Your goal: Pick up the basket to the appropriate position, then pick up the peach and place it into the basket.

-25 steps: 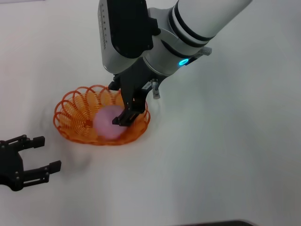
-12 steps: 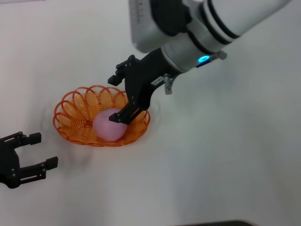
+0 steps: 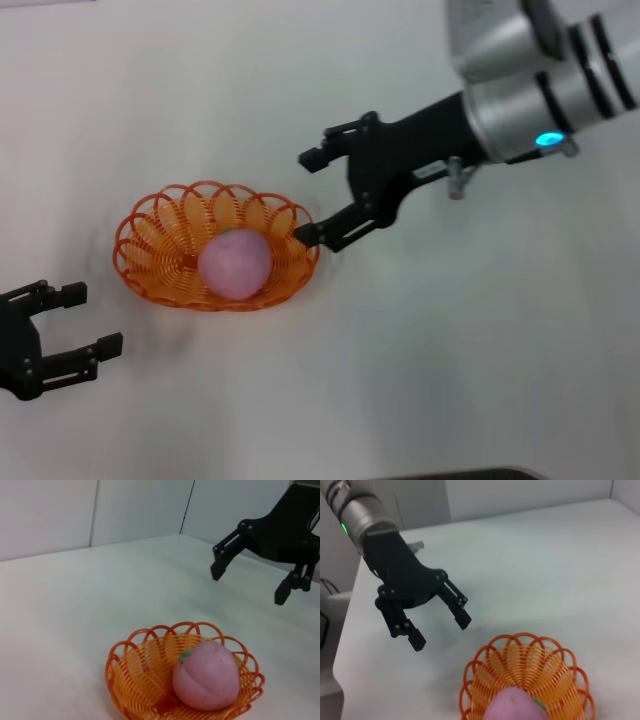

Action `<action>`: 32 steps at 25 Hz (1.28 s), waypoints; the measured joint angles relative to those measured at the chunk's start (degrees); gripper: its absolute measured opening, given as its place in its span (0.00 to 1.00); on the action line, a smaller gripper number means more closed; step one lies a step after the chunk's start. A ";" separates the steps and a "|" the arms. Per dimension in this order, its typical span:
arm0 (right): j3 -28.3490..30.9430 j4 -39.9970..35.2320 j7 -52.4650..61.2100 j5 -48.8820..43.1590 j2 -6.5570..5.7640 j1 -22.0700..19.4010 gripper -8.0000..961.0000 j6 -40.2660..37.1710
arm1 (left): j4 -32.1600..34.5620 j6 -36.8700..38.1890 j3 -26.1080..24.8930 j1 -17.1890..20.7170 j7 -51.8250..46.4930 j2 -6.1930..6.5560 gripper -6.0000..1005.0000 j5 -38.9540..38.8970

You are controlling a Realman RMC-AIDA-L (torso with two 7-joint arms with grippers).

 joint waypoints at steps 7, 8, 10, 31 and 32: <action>8.28 2.38 -9.07 2.42 -0.08 -5.49 0.98 -3.10 | -0.37 -0.31 -0.84 0.03 0.06 0.00 0.82 0.07; 9.02 3.01 -10.20 2.48 -0.09 -5.85 0.98 -3.13 | -0.38 -0.31 -0.86 0.06 0.05 0.00 0.82 0.07; 10.95 5.35 -13.33 2.51 -0.14 -6.40 0.98 -3.21 | -0.43 -0.31 -0.89 0.07 0.05 0.00 0.82 0.08; 17.98 15.51 -27.36 1.59 -0.35 -10.10 0.98 -4.24 | -2.00 -1.88 -1.24 0.18 0.54 0.00 0.82 0.56; 17.94 15.78 -27.38 1.45 -0.35 -9.99 0.98 -4.20 | -1.95 -1.79 -1.24 0.20 0.54 0.00 0.82 0.56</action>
